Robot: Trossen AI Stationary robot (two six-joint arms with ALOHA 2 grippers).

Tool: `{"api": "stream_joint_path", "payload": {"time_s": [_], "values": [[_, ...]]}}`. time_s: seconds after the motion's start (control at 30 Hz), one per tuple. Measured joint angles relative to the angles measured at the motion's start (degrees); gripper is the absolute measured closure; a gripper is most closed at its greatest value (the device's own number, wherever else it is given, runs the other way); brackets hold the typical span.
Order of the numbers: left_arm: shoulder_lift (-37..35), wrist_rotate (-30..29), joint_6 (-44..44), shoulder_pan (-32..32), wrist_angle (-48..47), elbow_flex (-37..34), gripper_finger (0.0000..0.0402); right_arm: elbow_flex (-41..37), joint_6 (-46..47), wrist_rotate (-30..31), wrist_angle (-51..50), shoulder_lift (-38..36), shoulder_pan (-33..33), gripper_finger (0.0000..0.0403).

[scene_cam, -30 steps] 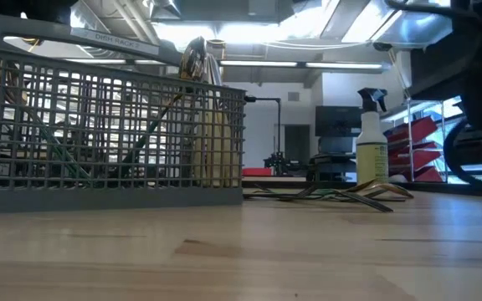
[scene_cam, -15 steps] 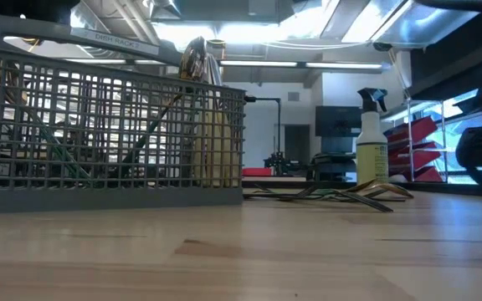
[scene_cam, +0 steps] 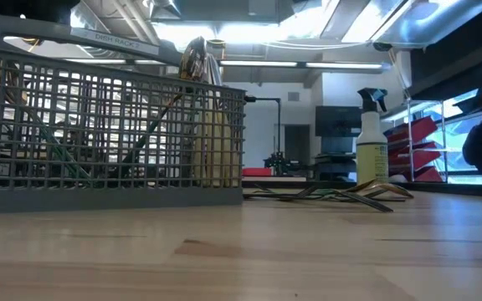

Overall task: Sort silverware
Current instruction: Put the spoon into the silverware tray

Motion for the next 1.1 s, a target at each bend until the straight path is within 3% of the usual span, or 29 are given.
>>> {"api": "stream_joint_path", "payload": {"time_s": [0.2, 0.4, 0.67, 1.1], "values": [[0.00, 0.00, 0.00, 0.02, -0.03, 0.00, 0.0261, 2.88, 4.41, 0.08, 1.92, 0.00, 0.00, 0.0400], [0.00, 0.00, -0.05, 0.02, 0.01, 0.00, 0.0261, 7.38, 11.97, 4.52, 6.18, -0.64, 0.00, 0.0401], [0.00, 0.00, -0.20, 0.00, 0.01, 0.00, 0.0261, 11.42, 18.51, 9.58, 21.84, -1.18, -1.70, 0.0402], [0.00, 0.00, -0.35, 0.02, -0.10, 0.00, 0.0261, 11.73, 18.38, 18.22, 50.58, -1.16, -8.61, 0.0401]]}}
